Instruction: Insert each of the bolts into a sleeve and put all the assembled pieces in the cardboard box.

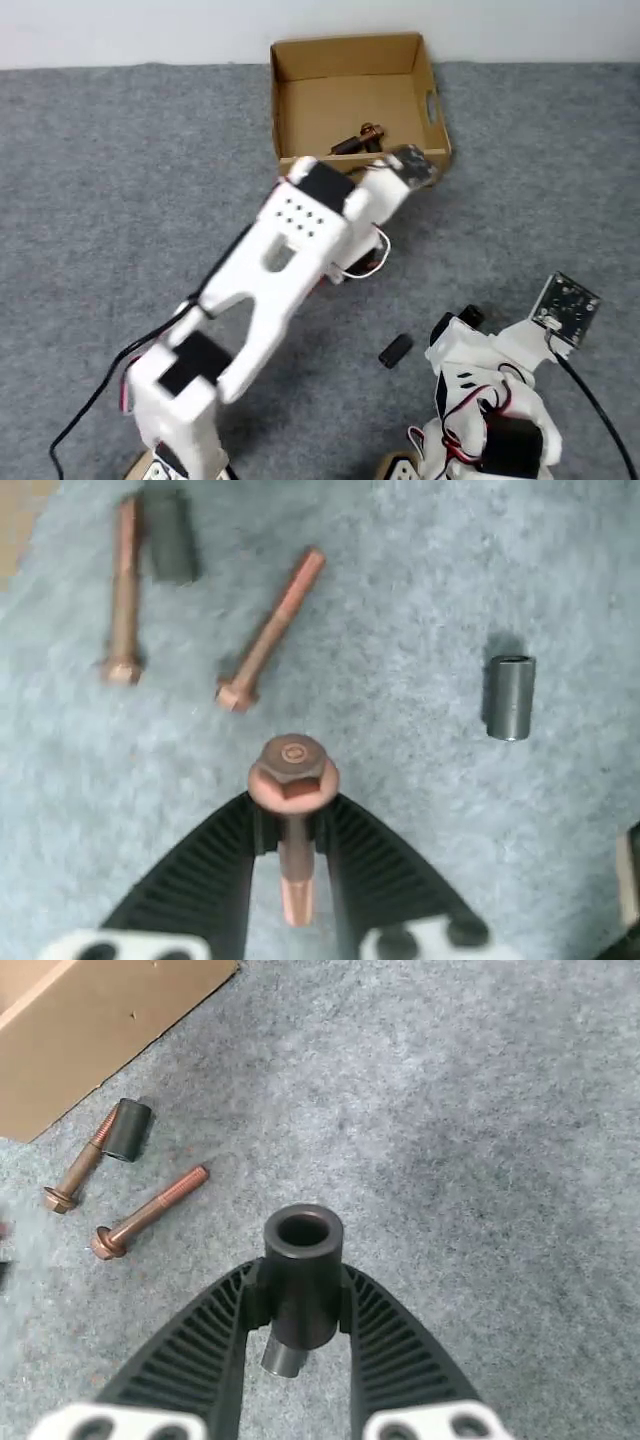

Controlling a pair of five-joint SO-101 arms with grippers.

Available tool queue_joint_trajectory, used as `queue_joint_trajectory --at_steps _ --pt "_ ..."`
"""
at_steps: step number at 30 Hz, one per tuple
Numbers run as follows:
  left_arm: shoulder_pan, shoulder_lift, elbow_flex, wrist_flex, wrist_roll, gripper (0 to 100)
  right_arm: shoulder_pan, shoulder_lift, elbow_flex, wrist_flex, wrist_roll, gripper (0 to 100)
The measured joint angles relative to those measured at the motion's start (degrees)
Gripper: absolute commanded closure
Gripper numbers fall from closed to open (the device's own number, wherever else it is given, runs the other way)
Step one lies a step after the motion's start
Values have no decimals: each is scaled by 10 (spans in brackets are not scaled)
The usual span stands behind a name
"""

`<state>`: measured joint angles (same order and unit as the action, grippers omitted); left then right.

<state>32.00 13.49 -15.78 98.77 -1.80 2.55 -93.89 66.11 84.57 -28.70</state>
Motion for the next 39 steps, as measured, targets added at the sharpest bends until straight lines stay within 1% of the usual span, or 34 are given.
queue_joint_trajectory --at_steps 7,10,14,17,20,23,25,28,30,32,35,37,39 --pt "-5 -188 107 3 11 996 -97 -23 0 0 0 991" --pt "-5 -287 156 -25 12 996 -141 -71 0 0 0 991" --pt "-11 -417 253 -98 26 996 -187 -96 -1 0 33 991" --pt "-38 -510 337 -176 85 996 -207 -99 -1 0 49 991" --pt "-82 -604 418 -255 152 996 -233 -98 0 0 54 991" --pt "-99 -701 495 -324 173 996 -281 -98 0 -2 64 991" --pt "-101 -766 552 -372 176 996 -309 -98 0 -16 83 991" --pt "-102 -858 636 -440 178 996 -320 -98 0 -55 121 991" --pt "-89 -912 686 -473 178 995 -331 -98 3 -85 152 991" --pt "-70 -956 723 -487 185 995 -354 -97 13 -109 189 991" --pt "-47 -1011 733 -490 231 995 -410 -93 14 -135 253 991" --pt "-43 -1041 736 -495 256 995 -446 -98 14 -149 281 991" --pt "-40 -1054 739 -495 262 995 -470 -101 25 -161 300 991"
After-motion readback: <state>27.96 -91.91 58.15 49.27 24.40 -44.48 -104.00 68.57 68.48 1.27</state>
